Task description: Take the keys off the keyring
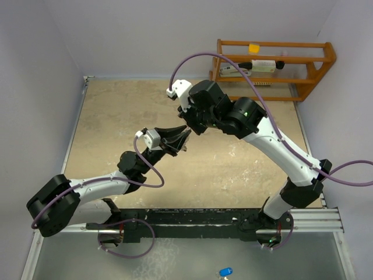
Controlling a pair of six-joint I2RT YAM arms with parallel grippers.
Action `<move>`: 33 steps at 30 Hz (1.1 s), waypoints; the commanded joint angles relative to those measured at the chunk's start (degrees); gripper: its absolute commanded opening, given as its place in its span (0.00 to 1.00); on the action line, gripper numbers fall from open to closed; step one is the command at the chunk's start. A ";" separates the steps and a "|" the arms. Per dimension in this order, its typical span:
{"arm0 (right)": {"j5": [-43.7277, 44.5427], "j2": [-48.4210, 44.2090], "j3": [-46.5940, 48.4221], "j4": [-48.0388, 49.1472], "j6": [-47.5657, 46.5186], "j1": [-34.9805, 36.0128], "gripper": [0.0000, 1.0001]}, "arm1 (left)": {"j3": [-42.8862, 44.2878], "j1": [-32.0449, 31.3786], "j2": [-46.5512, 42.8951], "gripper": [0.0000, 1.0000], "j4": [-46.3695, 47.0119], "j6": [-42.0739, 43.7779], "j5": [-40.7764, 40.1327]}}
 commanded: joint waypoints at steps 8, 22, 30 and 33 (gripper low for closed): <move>0.81 -0.88 0.28 2.03 0.97 0.54 0.00 | 1.09 -1.91 0.92 0.15 2.48 3.63 -6.75; 0.35 -1.09 -0.50 2.06 0.93 0.81 0.00 | 3.11 -2.59 2.48 0.25 3.06 5.38 -7.62; 0.26 -1.08 -0.72 2.00 0.89 0.90 0.00 | 3.19 -2.81 2.77 0.26 3.72 5.73 -8.13; 0.11 -1.17 -0.72 2.00 0.87 0.90 0.00 | 3.20 -2.90 2.64 0.26 4.08 5.71 -8.13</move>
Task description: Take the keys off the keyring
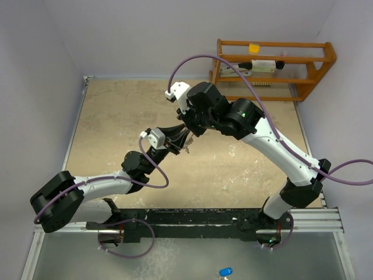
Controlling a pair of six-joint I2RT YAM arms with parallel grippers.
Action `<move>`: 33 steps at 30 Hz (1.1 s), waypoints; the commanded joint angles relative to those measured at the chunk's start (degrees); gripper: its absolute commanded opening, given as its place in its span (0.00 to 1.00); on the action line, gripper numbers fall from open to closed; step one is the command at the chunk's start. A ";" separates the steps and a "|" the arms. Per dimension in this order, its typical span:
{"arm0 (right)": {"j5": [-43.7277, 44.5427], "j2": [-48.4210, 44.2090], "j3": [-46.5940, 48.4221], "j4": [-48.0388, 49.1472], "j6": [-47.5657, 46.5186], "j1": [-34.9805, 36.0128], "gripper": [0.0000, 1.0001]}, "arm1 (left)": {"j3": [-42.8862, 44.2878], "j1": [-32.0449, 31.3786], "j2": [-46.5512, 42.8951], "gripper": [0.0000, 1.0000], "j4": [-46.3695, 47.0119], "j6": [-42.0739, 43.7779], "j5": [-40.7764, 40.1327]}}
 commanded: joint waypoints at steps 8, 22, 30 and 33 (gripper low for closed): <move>0.09 -1.29 0.24 2.00 0.51 0.35 0.00 | 2.34 -0.47 -0.13 0.27 4.26 1.55 0.08; -0.35 -1.28 0.35 1.74 0.74 0.44 0.00 | 3.03 -0.46 0.69 0.26 4.86 1.97 -0.12; -0.14 -1.38 0.34 1.81 0.66 0.44 0.00 | 2.75 -0.56 0.98 0.22 4.28 1.48 0.30; -0.09 -1.54 0.27 1.91 0.65 0.44 0.00 | 2.48 -0.55 0.96 0.23 4.24 1.31 0.17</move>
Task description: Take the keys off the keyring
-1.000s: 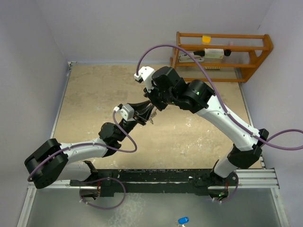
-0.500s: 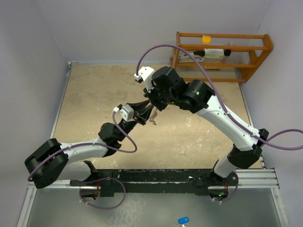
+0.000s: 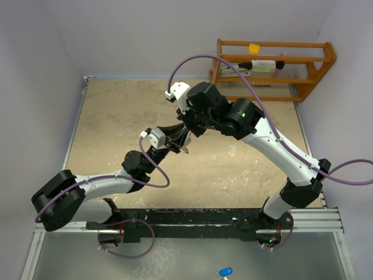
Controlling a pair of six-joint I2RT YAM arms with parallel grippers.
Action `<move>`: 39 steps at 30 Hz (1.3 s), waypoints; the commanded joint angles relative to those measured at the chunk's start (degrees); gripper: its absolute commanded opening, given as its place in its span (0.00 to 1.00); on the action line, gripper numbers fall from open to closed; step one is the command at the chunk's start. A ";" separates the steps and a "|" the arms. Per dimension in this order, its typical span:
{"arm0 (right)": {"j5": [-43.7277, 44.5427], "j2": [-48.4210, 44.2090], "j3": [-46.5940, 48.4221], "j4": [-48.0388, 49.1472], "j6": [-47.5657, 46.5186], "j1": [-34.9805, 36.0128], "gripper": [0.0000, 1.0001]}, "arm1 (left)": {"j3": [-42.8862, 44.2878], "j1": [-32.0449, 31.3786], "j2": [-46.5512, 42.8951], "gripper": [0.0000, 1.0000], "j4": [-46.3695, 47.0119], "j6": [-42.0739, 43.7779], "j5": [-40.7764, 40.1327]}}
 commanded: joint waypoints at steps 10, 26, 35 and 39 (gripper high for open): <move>0.19 -1.71 0.24 1.91 0.67 0.37 0.00 | 0.96 -0.54 -0.38 0.22 2.41 0.00 0.05; 2.18 -2.39 1.74 1.73 0.38 0.44 0.00 | 0.52 -0.70 -3.06 0.07 -4.09 2.42 -0.10; 5.64 -1.62 8.24 -2.75 -0.88 0.46 0.00 | 2.36 -0.72 -7.30 0.03 -19.23 9.02 2.29; 6.73 -1.46 10.34 -4.97 -1.33 0.46 0.00 | 3.45 -0.72 -9.51 0.03 -26.03 12.20 3.61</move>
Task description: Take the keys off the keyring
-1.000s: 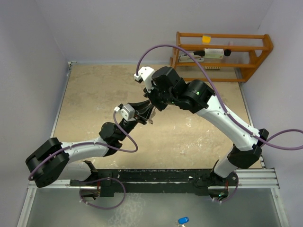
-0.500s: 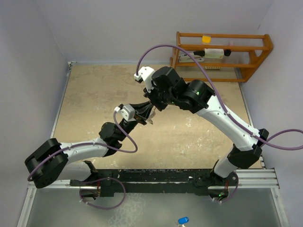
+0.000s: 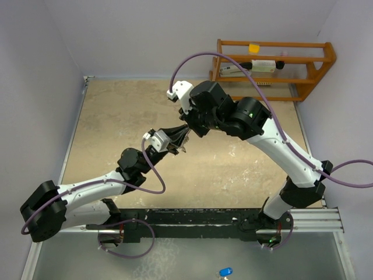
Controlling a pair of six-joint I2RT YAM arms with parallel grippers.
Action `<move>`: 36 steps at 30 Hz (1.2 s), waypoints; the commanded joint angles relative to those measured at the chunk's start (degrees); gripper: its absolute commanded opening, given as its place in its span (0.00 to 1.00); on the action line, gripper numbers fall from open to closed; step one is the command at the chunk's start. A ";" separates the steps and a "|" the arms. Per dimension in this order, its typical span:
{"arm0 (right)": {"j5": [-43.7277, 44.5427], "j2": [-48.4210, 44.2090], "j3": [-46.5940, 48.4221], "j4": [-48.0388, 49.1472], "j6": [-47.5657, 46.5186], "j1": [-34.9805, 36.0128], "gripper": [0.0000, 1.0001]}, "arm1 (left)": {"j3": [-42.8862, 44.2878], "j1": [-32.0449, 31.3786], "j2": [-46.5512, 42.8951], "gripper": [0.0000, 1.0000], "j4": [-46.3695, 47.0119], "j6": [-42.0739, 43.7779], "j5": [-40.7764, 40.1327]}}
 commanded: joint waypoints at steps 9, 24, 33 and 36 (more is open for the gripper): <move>5.85 -1.92 8.13 -3.60 -2.90 -0.28 0.00 | 5.30 0.11 -4.04 0.02 -25.89 9.88 5.87; 6.76 -1.09 7.67 -4.57 -6.23 -0.28 0.00 | 12.16 0.11 -4.99 0.01 -42.97 14.35 20.34; 3.16 -1.09 3.49 -4.42 -7.58 -0.28 0.00 | 13.59 0.12 -9.12 0.01 -47.51 14.91 28.67; 0.28 -1.08 2.28 -4.38 -8.39 -0.31 0.00 | 13.40 0.12 -10.26 0.00 -48.03 14.42 29.71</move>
